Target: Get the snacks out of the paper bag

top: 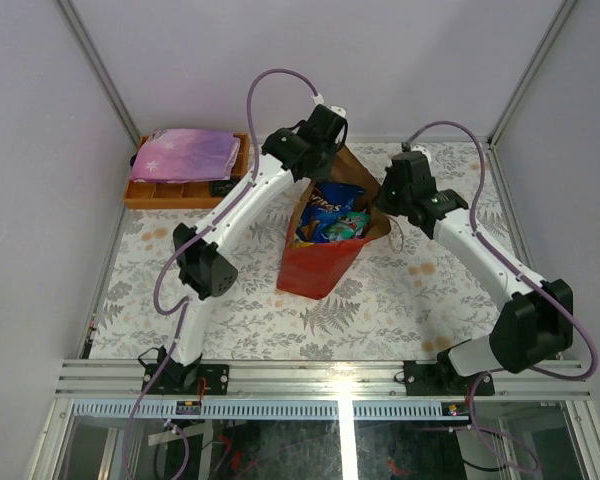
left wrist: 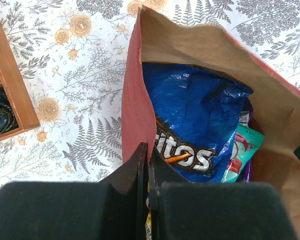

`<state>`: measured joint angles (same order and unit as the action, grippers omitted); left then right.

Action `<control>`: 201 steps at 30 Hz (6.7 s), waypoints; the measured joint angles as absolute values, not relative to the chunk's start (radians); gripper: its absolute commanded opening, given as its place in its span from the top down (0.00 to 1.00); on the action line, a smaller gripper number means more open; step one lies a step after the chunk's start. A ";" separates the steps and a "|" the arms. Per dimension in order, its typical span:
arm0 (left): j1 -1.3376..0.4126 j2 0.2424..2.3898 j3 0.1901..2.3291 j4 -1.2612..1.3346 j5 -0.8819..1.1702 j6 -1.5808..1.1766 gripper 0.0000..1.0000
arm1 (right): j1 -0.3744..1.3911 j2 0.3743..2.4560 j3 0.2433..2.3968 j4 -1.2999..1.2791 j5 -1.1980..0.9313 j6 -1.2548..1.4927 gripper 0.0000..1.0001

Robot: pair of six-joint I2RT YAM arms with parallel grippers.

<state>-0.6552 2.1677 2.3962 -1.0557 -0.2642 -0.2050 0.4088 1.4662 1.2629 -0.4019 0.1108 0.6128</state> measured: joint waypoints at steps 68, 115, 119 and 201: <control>-1.295 2.039 2.340 -0.794 -0.309 -0.180 0.00 | 0.400 0.329 0.088 -0.208 0.266 1.476 0.24; -0.490 1.631 1.143 -0.245 -0.292 -0.737 0.00 | 0.590 1.917 0.494 1.156 0.258 1.599 0.35; -0.445 1.747 1.285 -0.238 -0.292 -0.682 0.00 | 0.533 1.997 0.598 1.151 0.198 1.584 0.28; -0.946 1.609 1.418 -0.442 -0.249 -0.035 0.00 | 0.116 1.045 0.841 -0.078 0.092 0.513 0.01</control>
<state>-0.9459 1.6093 1.4181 -0.4423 -0.2489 -0.0353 0.1162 1.0447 0.8410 -0.0780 0.0921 0.5125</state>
